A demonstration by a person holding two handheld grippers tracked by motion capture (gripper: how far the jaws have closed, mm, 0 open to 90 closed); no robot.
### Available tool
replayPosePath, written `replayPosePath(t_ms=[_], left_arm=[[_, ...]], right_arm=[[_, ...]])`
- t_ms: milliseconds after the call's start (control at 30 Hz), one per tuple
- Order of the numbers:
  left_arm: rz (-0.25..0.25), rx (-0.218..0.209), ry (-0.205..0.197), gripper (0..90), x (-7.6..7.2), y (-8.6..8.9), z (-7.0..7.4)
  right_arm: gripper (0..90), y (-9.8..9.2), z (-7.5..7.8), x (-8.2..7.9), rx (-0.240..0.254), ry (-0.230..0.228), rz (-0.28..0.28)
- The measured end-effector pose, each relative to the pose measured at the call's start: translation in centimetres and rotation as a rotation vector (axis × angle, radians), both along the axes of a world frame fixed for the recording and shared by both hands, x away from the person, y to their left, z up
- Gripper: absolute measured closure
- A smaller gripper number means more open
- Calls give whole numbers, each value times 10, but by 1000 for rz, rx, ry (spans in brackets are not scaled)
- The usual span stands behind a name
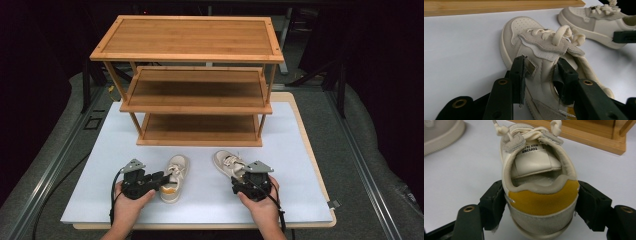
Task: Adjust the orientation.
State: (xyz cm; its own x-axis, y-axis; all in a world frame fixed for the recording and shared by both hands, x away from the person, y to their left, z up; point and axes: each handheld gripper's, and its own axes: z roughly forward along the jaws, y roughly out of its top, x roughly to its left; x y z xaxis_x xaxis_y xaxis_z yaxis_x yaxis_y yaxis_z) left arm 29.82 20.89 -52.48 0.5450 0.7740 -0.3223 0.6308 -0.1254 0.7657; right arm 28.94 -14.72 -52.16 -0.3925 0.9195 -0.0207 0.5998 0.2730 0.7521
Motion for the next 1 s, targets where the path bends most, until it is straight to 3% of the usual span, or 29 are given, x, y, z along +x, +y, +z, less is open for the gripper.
replayPosePath(t_ms=[67, 100, 167, 233, 400, 567, 633, 867, 1000], left_arm=[[-4, -6, 2, 631, 2, -7, 0], [-8, -8, 1, 631, 3, -10, -1], [-17, -14, 4, 630, 5, -16, -1], [-23, -16, 6, 630, 7, -22, -1], [-41, -19, 5, 629, 9, -32, -1], [-46, -39, 18, 627, 9, -31, -2], [-50, -40, 13, 621, 9, -31, -2], [-47, -71, 19, 609, 8, -32, -4], [-51, -74, 20, 608, 7, -33, -4]], right_arm=[[294, 5, -1, -3, 43, 2, 29], [294, 9, 0, -6, 1, 2, -11], [294, 15, -2, -8, 21, -12, 24], [293, 23, -1, -11, -46, -25, -10], [293, 32, -6, -13, 24, -3, 26], [285, 42, -9, -18, -31, -11, 19], [283, 43, -9, -19, -25, -18, 45], [271, 47, -3, -29, 88, -16, 152], [262, 53, -5, -31, 56, -31, 171]])
